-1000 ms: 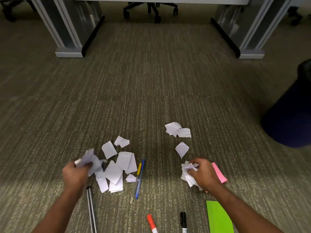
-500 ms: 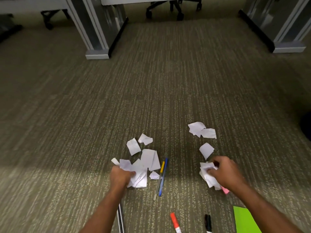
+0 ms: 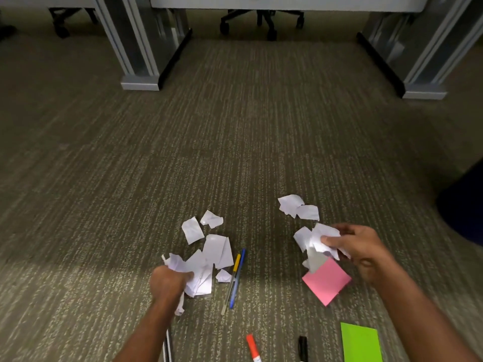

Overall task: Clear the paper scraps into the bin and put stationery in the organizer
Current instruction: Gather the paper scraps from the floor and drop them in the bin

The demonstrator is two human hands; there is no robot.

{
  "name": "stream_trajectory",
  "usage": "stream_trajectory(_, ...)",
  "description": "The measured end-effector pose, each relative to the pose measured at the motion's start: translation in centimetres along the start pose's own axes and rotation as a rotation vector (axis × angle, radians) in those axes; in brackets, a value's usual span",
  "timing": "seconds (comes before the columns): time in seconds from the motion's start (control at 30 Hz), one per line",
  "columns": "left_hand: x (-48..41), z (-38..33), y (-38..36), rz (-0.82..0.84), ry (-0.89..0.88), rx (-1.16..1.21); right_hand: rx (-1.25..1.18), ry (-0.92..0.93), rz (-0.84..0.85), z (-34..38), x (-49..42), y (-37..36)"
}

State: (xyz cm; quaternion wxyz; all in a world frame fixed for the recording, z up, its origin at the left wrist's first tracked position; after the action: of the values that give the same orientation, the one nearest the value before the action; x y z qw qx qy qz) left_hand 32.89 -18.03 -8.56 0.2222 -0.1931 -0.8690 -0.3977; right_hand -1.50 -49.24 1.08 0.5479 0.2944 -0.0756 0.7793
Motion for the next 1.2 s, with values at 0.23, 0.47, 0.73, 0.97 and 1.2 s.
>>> stream_trajectory(0.23,0.9,0.0,0.1,-0.091,-0.004,-0.017,-0.147,-0.117,-0.077,-3.0,-2.8,-1.5)
stream_trajectory(0.47,0.2,0.2,0.1,-0.066,0.022,-0.044,-0.018,0.026,-0.177,-4.4,-5.2,-2.2)
stream_trajectory(0.73,0.7,0.4,-0.3,-0.049,0.015,0.031,0.507,0.256,-0.191,-2.0,-5.9,-4.0)
stream_trajectory(0.97,1.6,0.6,-0.8,0.073,0.065,0.363,0.634,0.351,-0.113,-2.4,-6.1,-5.5)
stream_trajectory(1.2,2.7,-2.8,-2.4,0.011,-0.123,0.089,0.584,0.251,-0.095,-3.7,-7.0,-5.3)
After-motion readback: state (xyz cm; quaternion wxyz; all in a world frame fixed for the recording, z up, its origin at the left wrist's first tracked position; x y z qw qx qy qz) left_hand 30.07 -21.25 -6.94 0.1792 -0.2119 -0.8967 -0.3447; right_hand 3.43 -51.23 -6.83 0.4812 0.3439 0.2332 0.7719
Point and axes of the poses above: each hand's wrist, its own x-axis away from the middle knuckle, its own y-axis out of the back of the hand, z = x × y, the point moved 10 cm from there along -x, towards the middle knuckle, and after that the axes turned 1 degree about y, right-handed, at the moved point
